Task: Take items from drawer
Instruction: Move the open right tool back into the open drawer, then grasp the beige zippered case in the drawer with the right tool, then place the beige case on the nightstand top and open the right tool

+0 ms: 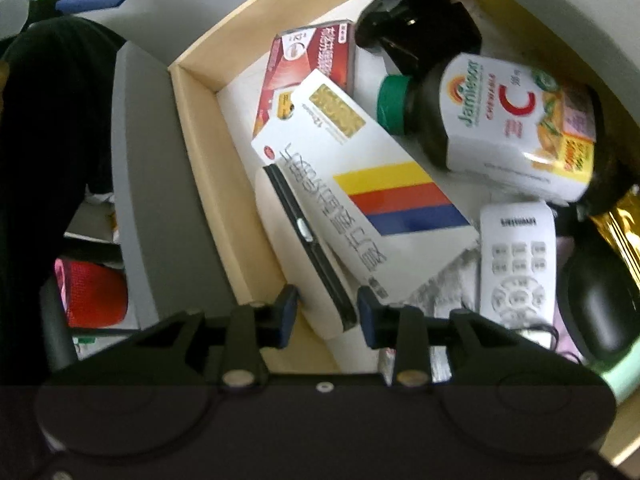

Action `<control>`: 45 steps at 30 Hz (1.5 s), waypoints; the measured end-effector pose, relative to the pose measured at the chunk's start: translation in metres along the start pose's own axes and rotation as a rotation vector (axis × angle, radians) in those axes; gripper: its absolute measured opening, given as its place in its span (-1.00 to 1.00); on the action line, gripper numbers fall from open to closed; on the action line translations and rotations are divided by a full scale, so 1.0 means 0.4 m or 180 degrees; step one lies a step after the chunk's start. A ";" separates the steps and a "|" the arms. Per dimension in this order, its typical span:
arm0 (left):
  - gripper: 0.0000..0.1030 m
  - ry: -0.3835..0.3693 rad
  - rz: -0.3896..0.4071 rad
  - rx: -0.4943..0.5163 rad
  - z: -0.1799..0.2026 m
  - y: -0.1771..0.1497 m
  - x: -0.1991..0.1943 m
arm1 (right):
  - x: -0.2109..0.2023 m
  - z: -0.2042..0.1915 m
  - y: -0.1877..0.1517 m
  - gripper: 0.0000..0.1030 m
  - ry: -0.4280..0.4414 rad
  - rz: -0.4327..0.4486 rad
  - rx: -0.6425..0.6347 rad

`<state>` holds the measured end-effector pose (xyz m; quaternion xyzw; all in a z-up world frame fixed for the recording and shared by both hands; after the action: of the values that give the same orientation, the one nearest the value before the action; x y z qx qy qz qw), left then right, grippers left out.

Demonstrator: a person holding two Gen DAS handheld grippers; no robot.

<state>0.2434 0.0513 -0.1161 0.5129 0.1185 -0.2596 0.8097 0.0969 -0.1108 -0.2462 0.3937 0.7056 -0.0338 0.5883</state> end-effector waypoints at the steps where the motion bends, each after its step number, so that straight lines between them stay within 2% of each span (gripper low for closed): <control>1: 0.81 0.0004 0.0000 0.0007 0.000 0.000 -0.001 | -0.002 -0.005 0.004 -0.49 0.0005 0.0023 -0.0014; 5: 0.81 0.0022 0.0007 -0.0035 -0.011 0.002 -0.004 | -0.041 -0.027 0.016 -0.57 -0.0143 0.0192 -0.0208; 10: 0.81 0.0010 0.0004 -0.0040 -0.008 0.001 -0.001 | -0.154 -0.067 0.044 -0.65 -0.0397 0.0472 -0.0426; 15: 0.81 -0.0017 -0.0005 0.0012 0.007 -0.004 0.001 | -0.293 -0.076 0.124 -0.70 -0.0812 0.0773 -0.0655; 18: 0.81 -0.0019 -0.0011 0.0033 0.009 -0.006 0.001 | -0.349 -0.075 0.161 -0.70 -0.0917 0.0897 -0.0665; 20: 0.81 -0.0015 -0.0010 0.0029 0.008 -0.005 0.000 | -0.429 -0.068 0.205 -0.70 -0.0992 0.1082 -0.0622; 22: 0.81 -0.0009 -0.0010 0.0018 0.005 -0.005 0.001 | -0.463 -0.049 0.236 -0.70 -0.1033 0.1214 -0.0568; 24: 0.81 -0.0011 -0.0017 0.0009 0.004 -0.005 0.002 | -0.512 -0.022 0.275 -0.70 -0.1081 0.1373 -0.0457; 27: 0.81 -0.0023 -0.0019 0.0007 0.007 -0.006 0.003 | -0.568 0.059 0.320 -0.70 -0.1195 0.1639 -0.0062; 29: 0.81 -0.0033 -0.0014 0.0009 0.008 -0.005 0.002 | -0.601 0.162 0.331 -0.70 -0.1329 0.2024 0.0663; 32: 0.81 -0.0047 -0.0003 0.0009 0.010 -0.003 0.002 | -0.617 0.286 0.306 -0.70 -0.1447 0.2595 0.1637; 36: 0.81 -0.0053 -0.0007 -0.0023 0.007 -0.001 0.002 | -0.567 0.378 0.231 -0.69 -0.1426 0.3305 0.2719; 37: 0.81 -0.0053 -0.0003 -0.0029 0.006 -0.001 0.001 | -0.547 0.380 0.215 -0.68 -0.1491 0.3398 0.2822; 39: 0.81 -0.0063 0.0002 -0.0032 0.006 0.000 -0.002 | -0.513 0.367 0.198 -0.64 -0.1585 0.3414 0.2873; 42: 0.81 -0.0069 0.0004 -0.0019 0.007 0.000 -0.003 | -0.469 0.331 0.189 -0.59 -0.1661 0.3196 0.2710; 43: 0.81 -0.0074 0.0002 -0.0021 0.007 -0.001 -0.003 | -0.458 0.317 0.191 -0.48 -0.1731 0.3068 0.2532; 45: 0.81 -0.0081 0.0001 -0.0026 0.009 -0.001 -0.003 | -0.471 0.297 0.206 -0.35 -0.2045 0.2918 0.2007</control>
<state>0.2419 0.0485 -0.1143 0.5062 0.1091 -0.2654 0.8133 0.2410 -0.2121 -0.0867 0.7796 0.2105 -0.1010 0.5811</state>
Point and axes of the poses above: each gripper's, at about its wrist camera, not at the fingertips, and x roughly the way its jaws point, z to its right, y to its top, the point moved 10 cm from there along x, roughly the way its jaws point, and after that the axes turned 15 degrees about z, right-handed, at the moved point
